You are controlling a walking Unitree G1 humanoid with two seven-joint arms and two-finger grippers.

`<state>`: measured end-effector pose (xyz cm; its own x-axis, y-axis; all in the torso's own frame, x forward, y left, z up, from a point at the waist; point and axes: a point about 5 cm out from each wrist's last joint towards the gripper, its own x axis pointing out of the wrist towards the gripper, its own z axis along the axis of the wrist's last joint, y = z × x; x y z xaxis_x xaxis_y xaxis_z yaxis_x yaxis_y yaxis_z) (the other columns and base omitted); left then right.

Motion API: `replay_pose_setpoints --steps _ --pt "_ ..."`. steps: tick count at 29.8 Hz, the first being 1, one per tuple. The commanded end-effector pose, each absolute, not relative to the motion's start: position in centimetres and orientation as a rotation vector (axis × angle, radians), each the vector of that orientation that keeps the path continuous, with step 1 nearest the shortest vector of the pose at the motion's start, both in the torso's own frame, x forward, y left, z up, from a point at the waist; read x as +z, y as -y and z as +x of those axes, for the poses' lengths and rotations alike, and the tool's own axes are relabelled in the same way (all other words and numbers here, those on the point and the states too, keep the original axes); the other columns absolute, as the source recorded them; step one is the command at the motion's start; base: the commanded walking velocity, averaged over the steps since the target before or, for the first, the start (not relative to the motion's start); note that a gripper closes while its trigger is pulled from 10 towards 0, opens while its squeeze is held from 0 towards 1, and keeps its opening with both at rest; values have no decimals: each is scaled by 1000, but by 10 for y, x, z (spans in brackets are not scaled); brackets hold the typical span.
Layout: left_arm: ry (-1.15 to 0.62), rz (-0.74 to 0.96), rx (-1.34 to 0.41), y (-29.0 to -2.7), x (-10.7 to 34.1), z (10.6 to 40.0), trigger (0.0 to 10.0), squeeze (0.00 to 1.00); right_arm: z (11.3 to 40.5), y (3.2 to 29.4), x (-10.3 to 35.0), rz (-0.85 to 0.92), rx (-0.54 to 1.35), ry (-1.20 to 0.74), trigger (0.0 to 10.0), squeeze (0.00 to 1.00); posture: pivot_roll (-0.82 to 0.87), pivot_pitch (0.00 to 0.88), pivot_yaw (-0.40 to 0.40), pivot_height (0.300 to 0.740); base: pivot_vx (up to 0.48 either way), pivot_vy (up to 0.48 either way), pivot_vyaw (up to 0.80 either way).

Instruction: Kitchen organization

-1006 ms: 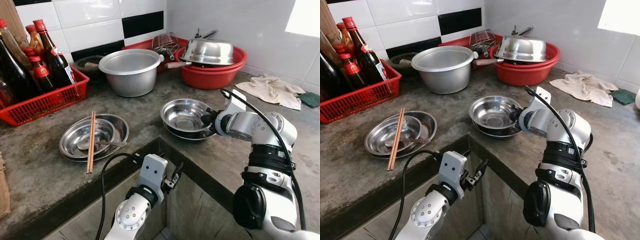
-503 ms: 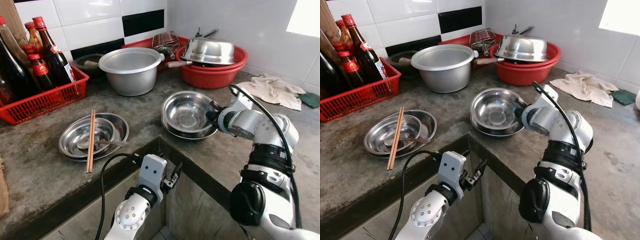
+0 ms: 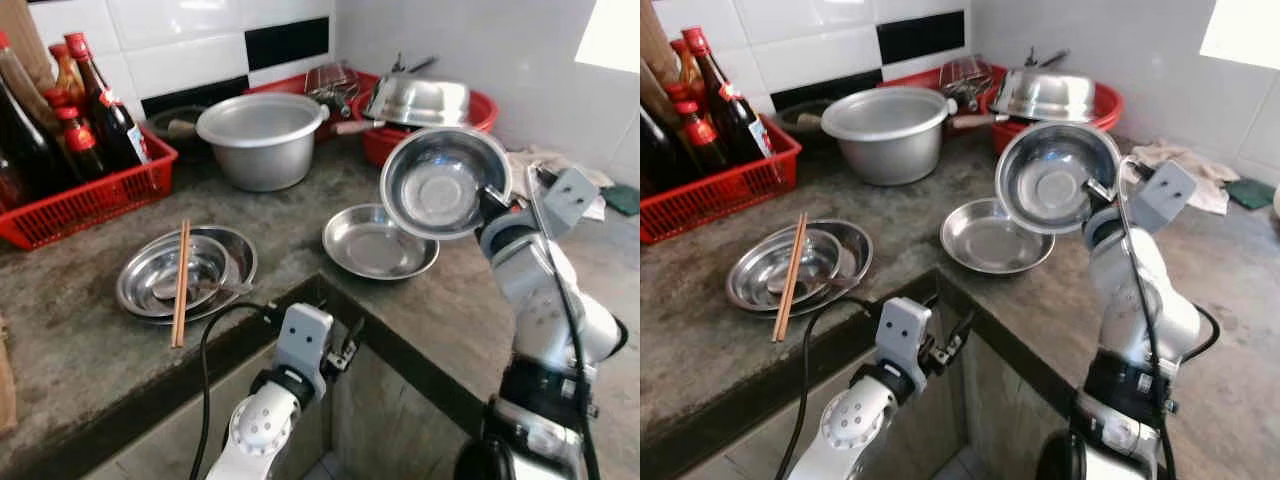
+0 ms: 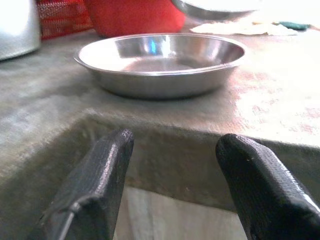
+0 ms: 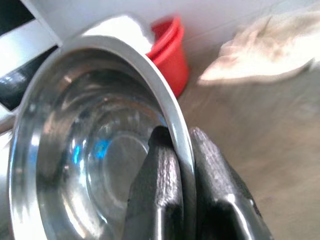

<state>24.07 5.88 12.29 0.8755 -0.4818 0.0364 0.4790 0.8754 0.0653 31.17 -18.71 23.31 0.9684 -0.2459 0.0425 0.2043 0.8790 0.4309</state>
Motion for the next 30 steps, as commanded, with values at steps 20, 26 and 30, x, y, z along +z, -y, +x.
replay_pose_setpoints --steps 20,26,30 --pt "188 43 -460 -59 154 246 10000 0 265 159 234 -47 -225 361 0 0 107 0 -8 740 0 0 0" --pt "232 54 -463 -56 165 248 10000 0 264 156 231 -44 -222 360 0 0 107 0 -8 740 0 0 0" --pt "225 53 -464 -56 164 247 10000 0 265 157 230 -48 -223 363 0 0 107 0 -6 740 0 0 0"
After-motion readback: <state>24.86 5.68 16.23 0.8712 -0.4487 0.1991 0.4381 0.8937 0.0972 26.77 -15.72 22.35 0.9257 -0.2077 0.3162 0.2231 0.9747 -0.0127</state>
